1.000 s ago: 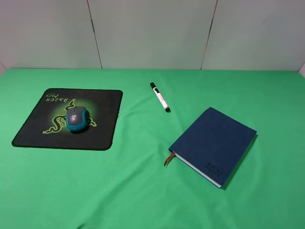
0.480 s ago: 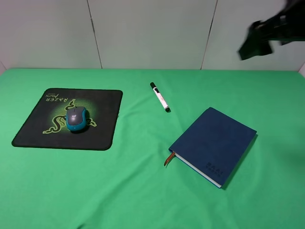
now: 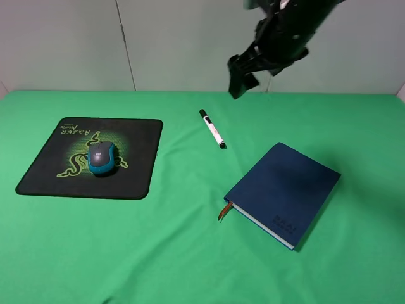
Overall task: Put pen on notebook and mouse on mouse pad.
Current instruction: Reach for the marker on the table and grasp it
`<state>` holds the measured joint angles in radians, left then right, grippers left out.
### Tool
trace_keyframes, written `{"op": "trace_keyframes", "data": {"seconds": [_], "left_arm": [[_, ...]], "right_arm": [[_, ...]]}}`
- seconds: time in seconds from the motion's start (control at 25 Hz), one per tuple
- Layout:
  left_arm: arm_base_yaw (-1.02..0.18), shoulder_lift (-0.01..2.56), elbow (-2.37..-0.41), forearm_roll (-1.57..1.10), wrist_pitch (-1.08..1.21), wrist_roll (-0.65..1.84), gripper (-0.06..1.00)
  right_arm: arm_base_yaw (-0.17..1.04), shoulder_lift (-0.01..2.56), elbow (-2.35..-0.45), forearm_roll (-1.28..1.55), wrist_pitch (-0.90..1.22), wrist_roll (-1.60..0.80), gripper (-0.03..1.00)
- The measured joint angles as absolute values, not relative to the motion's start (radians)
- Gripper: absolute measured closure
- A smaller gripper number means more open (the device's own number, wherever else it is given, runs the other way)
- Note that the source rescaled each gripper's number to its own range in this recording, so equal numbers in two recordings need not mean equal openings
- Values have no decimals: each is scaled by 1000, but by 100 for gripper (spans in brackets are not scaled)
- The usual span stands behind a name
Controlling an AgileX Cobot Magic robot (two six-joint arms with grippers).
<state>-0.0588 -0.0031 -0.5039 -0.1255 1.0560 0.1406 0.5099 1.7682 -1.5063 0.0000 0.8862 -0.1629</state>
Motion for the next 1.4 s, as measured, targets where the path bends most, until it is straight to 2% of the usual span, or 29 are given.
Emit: {"op": "trace_keyframes", "data": {"seconds": [0.28, 0.72, 1.4], "left_arm": [[-59, -3, -504, -126, 1056, 141, -5], [-59, -3, -504, -126, 1056, 141, -5], [-59, -3, -504, -126, 1056, 141, -5]], "right_arm": [[512, 1981, -1696, 21, 976, -110, -3], [512, 2197, -1889, 26, 982, -101, -3], [512, 2361, -1923, 26, 876, -116, -3]]}}
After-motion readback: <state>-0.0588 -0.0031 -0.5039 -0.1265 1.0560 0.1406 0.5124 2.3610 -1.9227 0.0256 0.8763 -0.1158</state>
